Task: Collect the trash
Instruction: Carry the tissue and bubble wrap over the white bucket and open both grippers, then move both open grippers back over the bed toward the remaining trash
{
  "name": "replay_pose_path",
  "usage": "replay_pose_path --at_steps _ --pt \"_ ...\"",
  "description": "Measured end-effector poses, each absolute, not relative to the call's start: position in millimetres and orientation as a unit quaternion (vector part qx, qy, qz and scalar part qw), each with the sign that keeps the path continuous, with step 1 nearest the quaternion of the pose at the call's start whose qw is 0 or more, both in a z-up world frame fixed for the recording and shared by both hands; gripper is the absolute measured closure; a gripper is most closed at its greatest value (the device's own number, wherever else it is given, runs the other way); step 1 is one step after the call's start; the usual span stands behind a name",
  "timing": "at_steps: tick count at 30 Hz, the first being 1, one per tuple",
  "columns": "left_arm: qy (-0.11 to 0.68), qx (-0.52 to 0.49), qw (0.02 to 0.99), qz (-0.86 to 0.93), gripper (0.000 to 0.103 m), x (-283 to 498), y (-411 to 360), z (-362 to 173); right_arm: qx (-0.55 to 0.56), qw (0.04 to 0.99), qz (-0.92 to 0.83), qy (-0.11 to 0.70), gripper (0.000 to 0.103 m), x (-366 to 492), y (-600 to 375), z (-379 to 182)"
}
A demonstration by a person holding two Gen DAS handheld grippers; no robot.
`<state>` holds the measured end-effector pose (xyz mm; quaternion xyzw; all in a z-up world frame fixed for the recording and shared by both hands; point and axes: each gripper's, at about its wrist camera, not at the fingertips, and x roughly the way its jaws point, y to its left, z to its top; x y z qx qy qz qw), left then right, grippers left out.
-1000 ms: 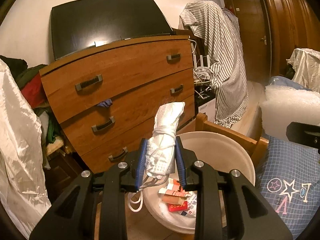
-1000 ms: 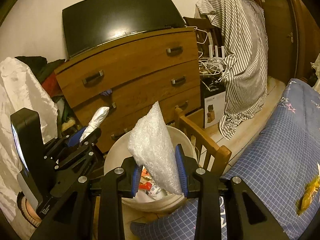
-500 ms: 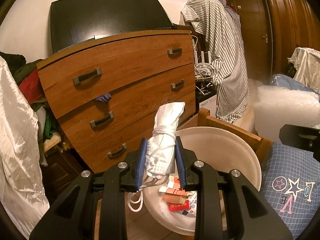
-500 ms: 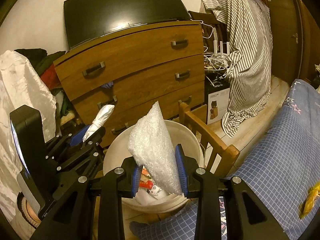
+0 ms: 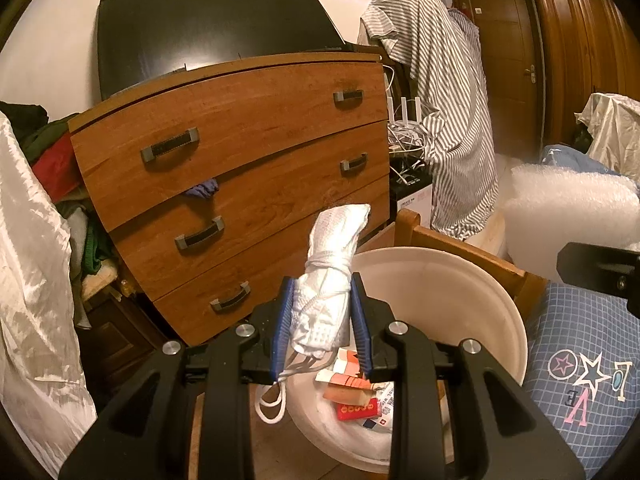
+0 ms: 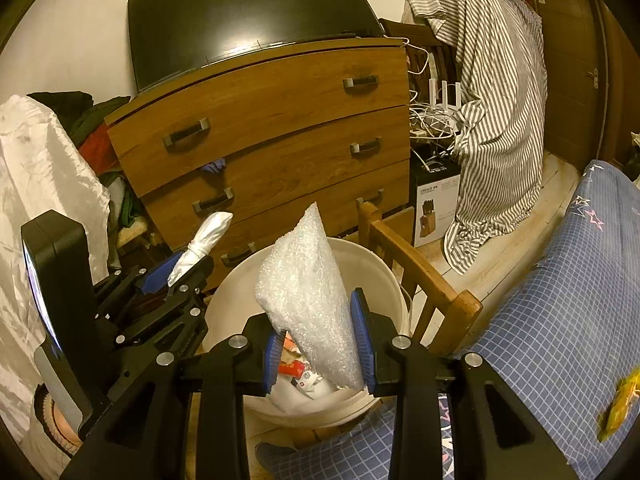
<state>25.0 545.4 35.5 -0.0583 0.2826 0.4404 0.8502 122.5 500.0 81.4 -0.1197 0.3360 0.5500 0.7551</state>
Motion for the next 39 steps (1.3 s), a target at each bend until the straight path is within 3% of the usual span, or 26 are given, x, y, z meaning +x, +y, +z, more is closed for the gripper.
replay_pose_path --at_steps 5,7,8,9,39 --pt "0.287 -0.065 0.85 0.437 0.074 26.7 549.7 31.2 -0.123 0.754 0.553 0.332 0.069 122.4 505.8 78.7" --pt "0.294 -0.067 0.85 0.433 0.071 28.2 551.3 28.5 -0.125 0.751 0.555 0.334 0.056 123.8 508.7 76.1" --pt "0.299 -0.068 0.849 0.431 0.059 29.2 552.0 26.5 -0.126 0.753 0.552 0.335 0.046 124.3 509.7 74.9" --pt "0.298 -0.066 0.849 0.43 0.055 28.7 552.4 25.4 -0.124 0.755 0.55 0.335 0.043 125.7 510.0 73.3" --pt "0.268 -0.028 0.861 0.432 0.052 39.3 489.7 38.6 -0.083 0.792 0.513 0.32 0.043 139.9 433.2 66.3"
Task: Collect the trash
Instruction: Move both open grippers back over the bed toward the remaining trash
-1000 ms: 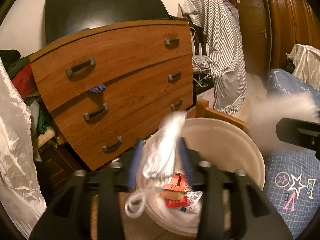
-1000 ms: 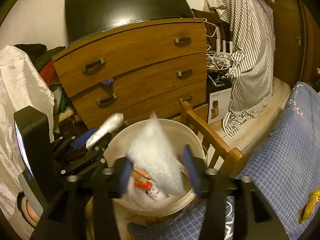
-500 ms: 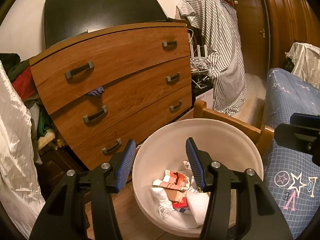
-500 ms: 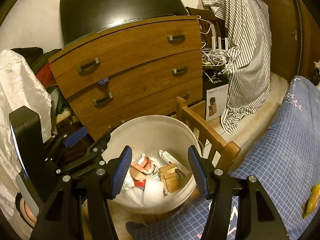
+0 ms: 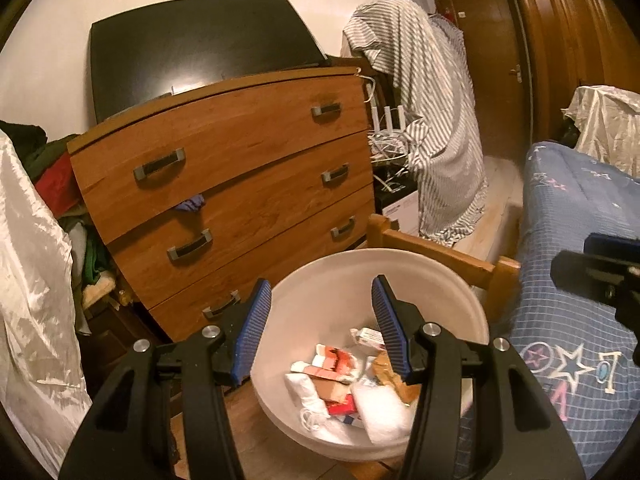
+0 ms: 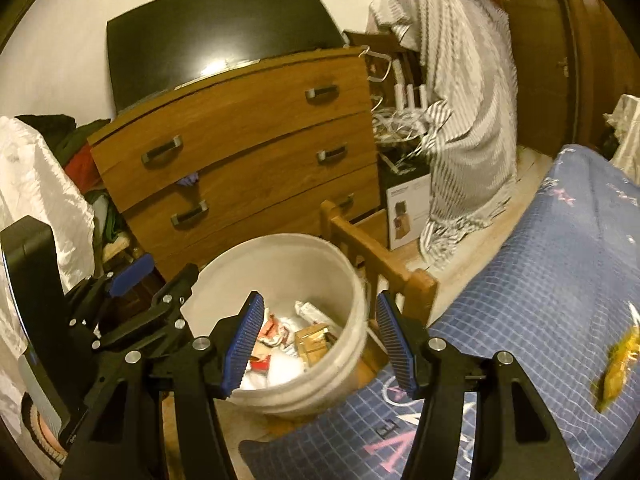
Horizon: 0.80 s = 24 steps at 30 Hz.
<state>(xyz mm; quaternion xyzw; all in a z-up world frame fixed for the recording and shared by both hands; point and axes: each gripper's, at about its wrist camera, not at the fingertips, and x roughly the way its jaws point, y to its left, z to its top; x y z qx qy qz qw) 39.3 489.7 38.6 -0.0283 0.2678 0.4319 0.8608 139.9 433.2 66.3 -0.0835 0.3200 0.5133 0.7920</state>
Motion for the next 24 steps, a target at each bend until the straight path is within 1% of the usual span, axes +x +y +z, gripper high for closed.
replay_pose_path --at_steps 4,6,8,12,16,19,24 --pt "0.261 -0.019 0.867 0.423 0.052 42.0 466.6 42.1 -0.077 0.815 0.498 0.287 0.041 134.0 402.7 74.7" --pt "0.258 -0.017 0.872 0.415 0.052 43.5 453.5 44.6 -0.074 0.828 0.487 0.269 0.036 131.1 384.4 78.0" --pt "0.256 -0.013 0.875 0.41 0.048 45.3 443.3 46.2 -0.068 0.838 0.476 0.258 0.034 130.3 365.4 79.8" --pt "0.253 -0.004 0.885 0.392 0.045 51.4 416.0 47.3 -0.048 0.857 0.45 0.246 0.029 131.9 320.6 78.8" --pt "0.262 0.007 0.893 0.365 0.044 64.5 384.4 40.6 -0.029 0.869 0.425 0.251 0.029 138.6 279.7 71.8" --pt "0.269 0.012 0.9 0.344 0.039 73.5 360.8 35.1 -0.015 0.878 0.406 0.253 0.029 143.4 245.0 65.6" --pt "0.281 0.019 0.909 0.306 0.038 90.9 321.6 23.3 0.002 0.895 0.363 0.257 0.029 154.5 182.9 51.8"
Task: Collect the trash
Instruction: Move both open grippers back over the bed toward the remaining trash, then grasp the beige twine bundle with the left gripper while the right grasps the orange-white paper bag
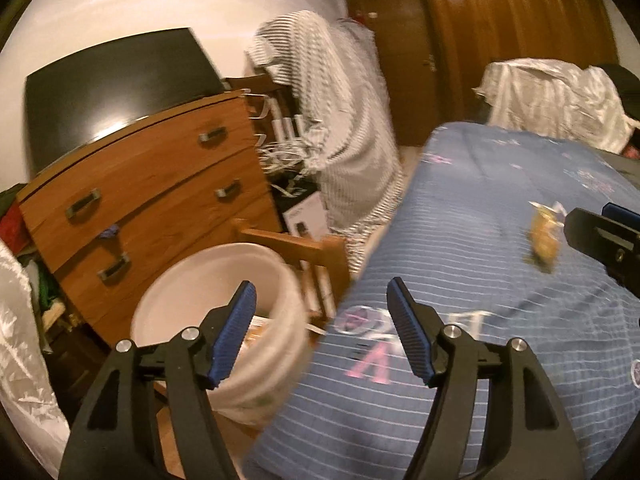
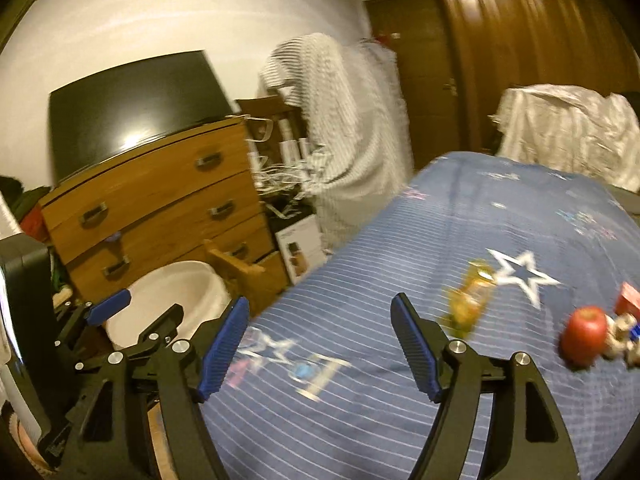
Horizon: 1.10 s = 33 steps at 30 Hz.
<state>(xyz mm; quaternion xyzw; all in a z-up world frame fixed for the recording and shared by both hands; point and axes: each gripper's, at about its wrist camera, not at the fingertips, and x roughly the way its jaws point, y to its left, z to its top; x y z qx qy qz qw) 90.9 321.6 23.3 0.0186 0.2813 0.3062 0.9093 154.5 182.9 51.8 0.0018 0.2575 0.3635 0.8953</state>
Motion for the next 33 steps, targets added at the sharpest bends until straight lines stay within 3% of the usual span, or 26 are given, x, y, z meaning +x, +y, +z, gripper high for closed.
replay_pose_path --at_steps 11,19,29,33 --pt "0.318 0.067 0.928 0.181 0.036 140.4 204.2 -13.0 0.065 0.924 0.227 0.3 0.028 201.9 -1.4 -7.8" --pt "0.31 0.101 0.944 0.053 0.036 185.7 109.1 -18.2 0.15 0.929 0.1 0.322 0.02 239.8 -180.8 -57.3" --pt "0.34 0.088 0.925 -0.145 0.066 307.9 17.7 -18.4 0.178 0.895 0.142 0.383 0.017 342.2 -253.8 -103.8" --pt "0.373 0.091 0.905 -0.183 0.068 353.9 -7.9 -32.7 0.16 0.883 0.178 0.404 0.016 379.6 -243.8 -115.2"
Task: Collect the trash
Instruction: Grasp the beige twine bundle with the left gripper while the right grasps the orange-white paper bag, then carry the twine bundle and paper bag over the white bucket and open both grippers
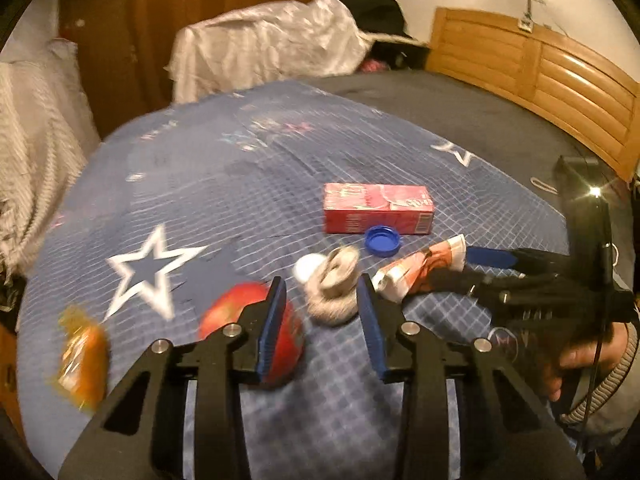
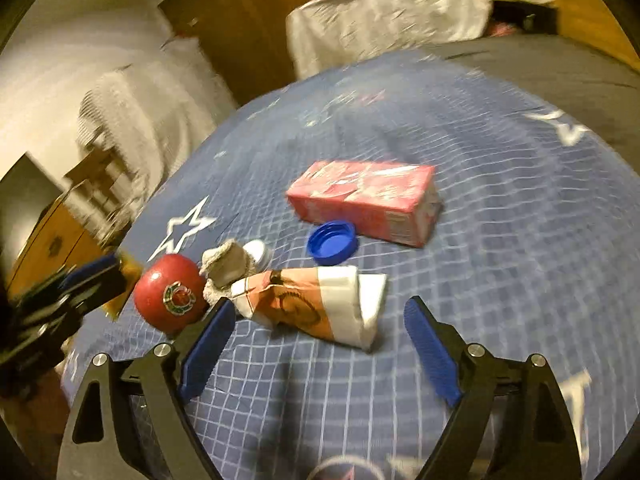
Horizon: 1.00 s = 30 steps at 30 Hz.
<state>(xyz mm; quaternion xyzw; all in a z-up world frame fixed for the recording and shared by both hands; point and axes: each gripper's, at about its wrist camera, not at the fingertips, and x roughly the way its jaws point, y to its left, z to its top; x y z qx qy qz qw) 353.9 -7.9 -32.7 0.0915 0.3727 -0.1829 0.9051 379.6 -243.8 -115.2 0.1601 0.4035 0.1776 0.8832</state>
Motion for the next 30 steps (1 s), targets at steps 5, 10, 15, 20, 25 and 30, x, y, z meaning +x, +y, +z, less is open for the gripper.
replay_pose_path --at_steps 5,10,15,20,25,30 --pt "0.396 0.101 0.891 -0.198 0.068 387.6 -28.0 -47.0 0.154 0.873 0.221 0.407 0.016 405.8 -242.5 -124.5" --pt "0.42 0.123 0.871 -0.224 0.068 399.7 -43.0 -66.0 0.159 0.87 0.262 0.387 0.046 407.2 -239.3 -124.8" --pt "0.43 0.127 0.864 -0.23 0.096 400.1 -46.5 -74.8 0.149 0.871 0.28 0.376 0.079 392.8 -235.6 -118.2" --pt "0.409 0.119 0.868 -0.254 0.098 381.6 -49.2 -63.7 0.158 0.875 0.277 0.365 0.092 365.1 -244.6 -109.8" --pt "0.371 0.108 0.887 -0.252 0.098 344.0 -37.2 -43.0 0.18 0.878 0.264 0.356 0.096 325.1 -264.5 -103.9" --pt "0.355 0.071 0.904 -0.229 0.098 292.3 -2.9 -27.3 0.216 0.877 0.248 0.349 0.096 275.9 -288.1 -106.6"
